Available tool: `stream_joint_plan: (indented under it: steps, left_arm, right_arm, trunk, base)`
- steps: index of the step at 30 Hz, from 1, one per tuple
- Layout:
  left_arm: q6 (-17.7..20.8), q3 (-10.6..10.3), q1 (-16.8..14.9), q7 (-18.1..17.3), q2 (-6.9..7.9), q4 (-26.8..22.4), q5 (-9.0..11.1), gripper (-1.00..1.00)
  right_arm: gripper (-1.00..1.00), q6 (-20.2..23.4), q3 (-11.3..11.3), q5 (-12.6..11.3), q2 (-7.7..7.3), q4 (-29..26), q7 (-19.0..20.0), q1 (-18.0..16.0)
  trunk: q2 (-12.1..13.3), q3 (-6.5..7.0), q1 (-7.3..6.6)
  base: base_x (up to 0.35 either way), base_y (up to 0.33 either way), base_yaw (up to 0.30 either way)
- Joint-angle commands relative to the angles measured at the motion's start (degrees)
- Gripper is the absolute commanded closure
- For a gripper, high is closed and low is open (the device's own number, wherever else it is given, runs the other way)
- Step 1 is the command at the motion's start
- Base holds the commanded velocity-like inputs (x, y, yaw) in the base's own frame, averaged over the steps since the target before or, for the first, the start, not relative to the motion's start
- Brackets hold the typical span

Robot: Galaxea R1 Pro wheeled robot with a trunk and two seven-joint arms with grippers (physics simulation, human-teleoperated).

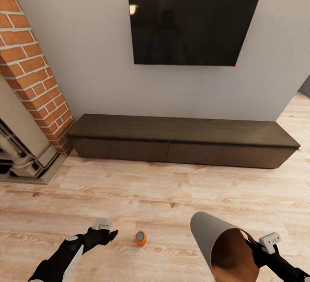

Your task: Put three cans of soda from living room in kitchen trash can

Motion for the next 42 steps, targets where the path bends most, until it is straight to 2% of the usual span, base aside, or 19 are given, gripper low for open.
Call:
stream_joint_plan:
  steps: [1, 5, 6, 8, 9, 11, 13, 14, 17, 20, 22, 23, 25, 29, 31, 34, 35, 37, 42]
  left_arm:
    - [0.3, 0.0, -0.4, 0.7, -0.41, -0.1, 0.0, -1.00]
    - [2.0, 0.2, -1.6, 3.0, -3.49, -0.7, 0.2, -1.00]
    - [2.9, 0.2, -1.8, 3.9, -4.70, -0.9, 0.3, -1.00]
    - [3.3, 0.3, -1.9, 4.5, -5.34, -1.3, 0.3, -1.00]
    - [3.8, 0.2, -2.0, 5.2, -6.17, -1.8, 0.2, -1.00]
    - [3.9, 0.2, -2.0, 5.7, -6.49, -1.9, 0.2, -1.00]
    - [4.0, 0.2, -1.9, 6.4, -6.76, -1.8, 0.1, -1.00]
    - [4.0, 0.2, -1.9, 6.7, -6.83, -1.6, 0.1, -1.00]
    - [4.0, 0.1, -1.9, 6.9, -6.84, -1.3, 0.1, -1.00]
    - [3.7, 0.1, -1.8, 7.0, -6.85, -1.0, 0.0, -1.00]
    - [3.4, 0.1, -1.8, 7.0, -6.85, -1.0, 0.1, -1.00]
    - [3.3, 0.1, -1.8, 7.0, -6.85, -0.9, 0.1, -1.00]
    - [3.2, 0.1, -1.8, 7.0, -6.85, -0.9, 0.1, -1.00]
    - [3.1, 0.1, -1.8, 7.0, -6.85, -0.9, 0.1, -1.00]
    - [3.1, 0.1, -1.8, 7.1, -6.85, -0.9, 0.1, -1.00]
    - [3.1, 0.1, -1.8, 7.1, -6.85, -0.9, 0.0, -1.00]
    - [3.1, 0.1, -1.8, 7.1, -6.85, -0.9, 0.0, -1.00]
    - [3.0, 0.1, -1.8, 7.1, -6.85, -0.9, 0.0, -1.00]
    - [2.3, -0.1, -1.8, 7.1, -6.85, -0.2, -0.1, -1.00]
  right_arm:
    - [1.00, 0.5, -0.1, -0.5, 0.01, -0.1, 0.7, -0.1]
    - [1.00, 3.3, -0.1, -0.4, -0.06, -0.5, 0.8, -0.4]
    - [1.00, 4.8, -0.1, -0.4, -0.11, -0.7, 0.9, -0.9]
    - [1.00, 6.0, -0.1, -0.4, -0.18, -0.9, 0.9, -1.6]
    - [1.00, 8.8, 0.0, -0.3, -0.54, -2.2, 1.0, -3.1]
    - [1.00, 11.6, 0.0, -0.3, -0.81, -3.5, 1.1, -4.1]
    - [1.00, 16.7, 0.3, -0.3, -1.11, -6.4, 1.5, -5.4]
    - [1.00, 21.5, 0.5, -0.3, -1.26, -10.1, 2.6, -6.5]
    - [1.00, 25.9, 0.6, -0.3, -1.33, -14.2, 4.5, -7.2]
    - [1.00, 33.9, 0.7, -0.2, -1.69, -21.6, 8.2, -7.7]
    - [1.00, 40.3, 0.8, -0.3, -3.03, -26.5, 11.2, -8.0]
    - [1.00, 41.8, 0.8, -0.3, -3.50, -27.6, 12.1, -8.2]
    - [1.00, 47.7, 1.0, -0.3, -5.27, -31.1, 15.5, -9.6]
    - [1.00, 56.2, 2.1, 0.2, -8.00, -34.2, 18.4, -12.8]
    - [1.00, 61.5, 3.9, 0.2, -11.02, -34.8, 19.9, -14.4]
    - [1.00, 65.6, 6.5, 0.2, -13.40, -35.0, 21.4, -15.1]
    - [1.00, 68.0, 8.6, 0.3, -14.93, -35.1, 22.1, -15.3]
    - [1.00, 70.5, 11.1, 0.3, -16.56, -35.3, 22.8, -15.5]
    - [1.00, 72.7, 13.4, 0.4, -17.93, -35.5, 23.3, -15.7]
  trunk:
    - [0.0, 0.01, 0.00]
    - [0.0, 0.01, 0.00]
    - [0.0, 0.01, 0.00]
    - [0.0, 0.02, 0.00]
    - [0.0, 0.02, 0.00]
    - [0.0, 0.02, 0.00]
    - [0.0, 0.02, 0.00]
    - [0.0, 0.02, 0.00]
    - [0.0, 0.02, 0.00]
    - [0.0, 0.02, 0.00]
    - [0.0, 0.02, 0.00]
    - [0.0, 0.02, 0.00]
    - [-0.4, -0.17, 0.22]
    - [-2.0, -0.96, 1.10]
    - [-2.8, -1.37, 1.54]
    - [-4.0, -2.01, 2.19]
    - [-4.4, -2.23, 2.41]
    - [-5.2, -2.66, 2.85]
    - [-7.2, -3.70, 3.95]
  base:
    - [-0.014, 0.048, -0.013]
    - [-0.006, 0.021, -0.006]
    - [-0.002, 0.006, -0.002]
    - [-0.001, 0.005, -0.001]
    - [-0.001, 0.002, -0.001]
    - [0.000, 0.002, 0.000]
    - [0.000, 0.000, 0.000]
    - [0.000, 0.000, 0.000]
    - [0.000, 0.000, 0.000]
    - [0.000, 0.000, 0.000]
    - [0.000, 0.000, 0.000]
    - [0.000, 0.000, 0.000]
    - [0.000, 0.000, 0.000]
    - [0.000, 0.000, 0.000]
    - [0.000, 0.000, 0.000]
    - [0.000, 0.000, 0.000]
    - [0.000, 0.000, 0.000]
    - [0.000, 0.000, 0.000]
    - [0.000, 0.000, 0.000]
